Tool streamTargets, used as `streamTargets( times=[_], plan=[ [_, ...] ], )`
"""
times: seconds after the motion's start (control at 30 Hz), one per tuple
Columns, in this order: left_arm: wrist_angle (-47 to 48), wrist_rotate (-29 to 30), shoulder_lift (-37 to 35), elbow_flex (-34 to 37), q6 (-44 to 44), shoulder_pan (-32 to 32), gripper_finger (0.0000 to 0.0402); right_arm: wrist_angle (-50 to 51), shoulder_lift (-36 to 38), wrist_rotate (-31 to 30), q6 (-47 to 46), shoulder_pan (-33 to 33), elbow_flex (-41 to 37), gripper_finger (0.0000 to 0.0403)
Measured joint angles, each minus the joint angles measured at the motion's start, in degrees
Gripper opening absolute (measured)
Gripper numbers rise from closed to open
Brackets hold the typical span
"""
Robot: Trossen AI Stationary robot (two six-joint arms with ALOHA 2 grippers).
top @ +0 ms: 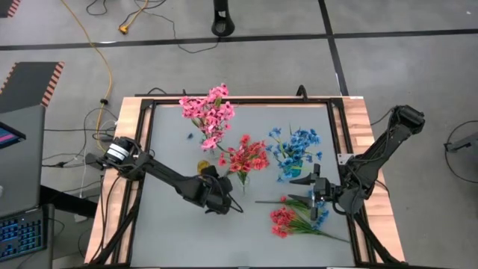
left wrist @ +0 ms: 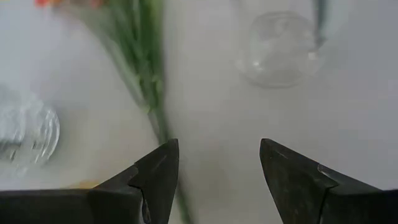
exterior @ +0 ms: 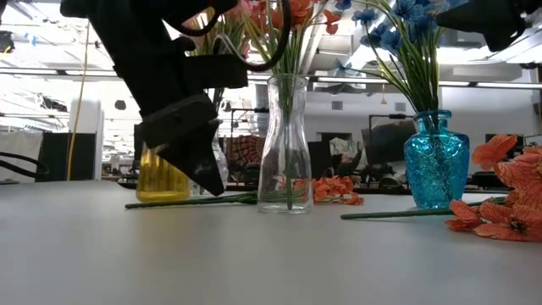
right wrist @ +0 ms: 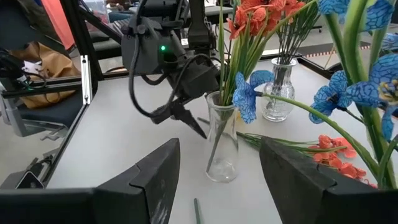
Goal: Sort flowers into vase by color
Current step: Put the top red flowers into the bottom transparent vase
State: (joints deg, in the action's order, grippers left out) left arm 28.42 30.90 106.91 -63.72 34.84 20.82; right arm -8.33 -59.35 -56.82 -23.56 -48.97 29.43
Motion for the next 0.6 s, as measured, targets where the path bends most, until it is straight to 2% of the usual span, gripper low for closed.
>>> streamTargets(
  times=[0.27,0.5,0.6],
  plan=[
    [7.0,-1.8,0.0,0.0,11.7,0.3,0.0213,0.8,0.0,0.0,0.0,0.0,0.0,0.0249],
    [8.1,-3.1,0.0,0.0,13.0,0.1,0.0213,0.8,0.0,0.0,0.0,0.0,0.0,0.0249],
    [8.1,-7.0,0.1,0.0,13.1,-0.6,0.0211,0.8,0.0,0.0,0.0,0.0,0.0,0.0249]
  ],
)
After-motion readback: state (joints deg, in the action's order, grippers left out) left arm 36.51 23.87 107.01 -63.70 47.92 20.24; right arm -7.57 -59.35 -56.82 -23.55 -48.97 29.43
